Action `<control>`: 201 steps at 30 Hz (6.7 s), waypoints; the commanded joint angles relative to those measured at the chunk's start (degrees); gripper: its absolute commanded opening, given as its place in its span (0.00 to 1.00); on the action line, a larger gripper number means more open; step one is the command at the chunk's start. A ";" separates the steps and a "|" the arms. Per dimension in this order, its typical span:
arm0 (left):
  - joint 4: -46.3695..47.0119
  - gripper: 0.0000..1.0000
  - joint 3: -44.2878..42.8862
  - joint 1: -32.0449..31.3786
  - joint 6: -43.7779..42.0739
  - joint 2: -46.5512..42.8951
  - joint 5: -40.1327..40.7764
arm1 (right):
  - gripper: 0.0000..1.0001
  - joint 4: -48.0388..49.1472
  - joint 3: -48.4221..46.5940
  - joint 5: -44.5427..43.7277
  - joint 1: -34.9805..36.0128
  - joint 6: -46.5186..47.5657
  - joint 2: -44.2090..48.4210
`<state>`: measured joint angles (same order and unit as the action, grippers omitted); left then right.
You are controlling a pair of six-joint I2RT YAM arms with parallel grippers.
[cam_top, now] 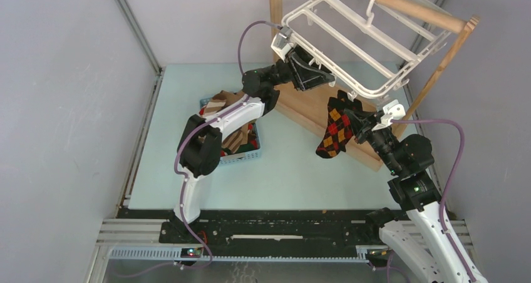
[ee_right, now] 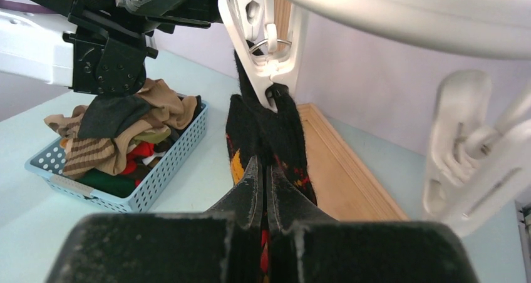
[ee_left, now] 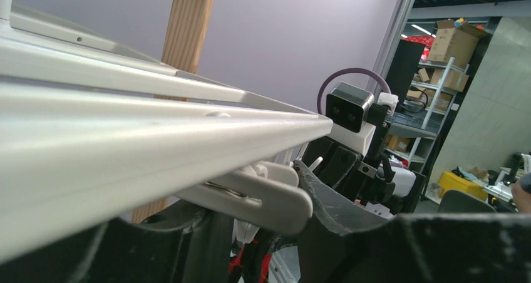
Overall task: Clip the socks to the hanger
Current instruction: Open the clamp at the hanger, then clamp the sock onto the hanger, then pick up the sock from the bin.
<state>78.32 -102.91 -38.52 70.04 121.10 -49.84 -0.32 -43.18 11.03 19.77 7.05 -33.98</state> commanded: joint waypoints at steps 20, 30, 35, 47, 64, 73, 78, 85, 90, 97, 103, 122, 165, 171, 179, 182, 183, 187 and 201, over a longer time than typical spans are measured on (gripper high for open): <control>2.77 0.00 -3.76 -0.04 2.78 -0.41 3.00 | 0.00 2.73 -0.33 3.33 -0.46 -2.52 1.01; 3.87 0.00 -2.82 0.12 4.49 -0.94 3.35 | 0.00 3.10 -1.33 4.30 4.55 -5.44 0.50; 4.03 0.00 -2.47 0.14 4.40 -1.08 3.41 | 0.00 3.28 -2.16 1.66 8.68 -3.74 -0.24; 4.21 0.00 -2.46 0.17 4.58 -1.12 3.09 | 0.00 5.93 -7.36 -8.32 13.65 -1.69 -5.63; 4.75 0.00 -1.69 0.27 5.02 -1.79 2.32 | 0.00 7.10 -11.47 -8.78 8.18 -4.54 -10.01; 4.74 0.00 -1.07 0.21 4.75 -1.80 2.11 | 0.00 8.11 -12.09 -7.84 8.20 -4.39 -10.19; 4.82 0.00 -1.02 0.25 4.75 -1.73 1.98 | 0.00 8.31 -12.76 -8.06 7.28 -5.13 -10.49; 4.88 0.00 -1.04 0.20 4.67 -1.46 2.03 | 0.00 8.92 -14.10 -3.99 4.96 -9.24 -10.65; 4.95 0.00 -1.06 0.39 4.45 -1.48 2.24 | 0.00 8.30 -14.08 -0.94 4.97 -10.77 -10.44; 4.92 0.14 -0.15 0.50 4.66 -2.06 2.94 | 0.00 7.62 -14.06 -2.33 4.75 -10.00 -10.80; 4.84 0.47 2.70 0.93 3.83 -4.19 4.01 | 0.00 6.48 -14.04 -2.77 4.31 -9.78 -10.73; 4.04 1.00 29.71 3.55 -5.07 -16.82 8.60 | 0.61 -6.67 -14.02 9.75 2.36 -3.72 -7.76; -106.20 0.76 38.64 23.62 -49.54 -52.15 55.04 | 0.87 -51.35 -8.17 29.77 -17.54 15.71 3.57; -106.23 0.60 36.86 28.06 -50.79 -45.77 51.25 | 0.87 -48.43 -6.62 30.61 -17.56 13.18 4.29; -105.58 0.40 35.27 28.77 -49.05 -41.78 42.02 | 0.86 -45.56 -4.28 32.19 -19.32 10.05 6.23; -105.44 0.40 35.49 28.77 -48.43 -42.42 41.56 | 0.86 -45.23 -3.57 32.71 -19.42 9.73 6.68; -105.40 0.36 35.57 28.77 -48.35 -42.67 41.39 | 0.86 -44.95 -3.35 32.88 -19.42 9.59 6.78; -106.00 0.25 35.45 28.77 -48.33 -41.91 41.06 | 0.86 -43.58 -2.80 33.67 -19.42 8.82 6.93; -107.83 0.00 32.35 28.77 -49.36 -47.51 38.81 | 0.86 -41.57 -2.79 37.94 -20.93 8.25 6.92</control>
<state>-29.19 -65.63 -9.93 21.02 77.76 -8.34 -44.84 -46.00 46.35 0.27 16.51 -27.46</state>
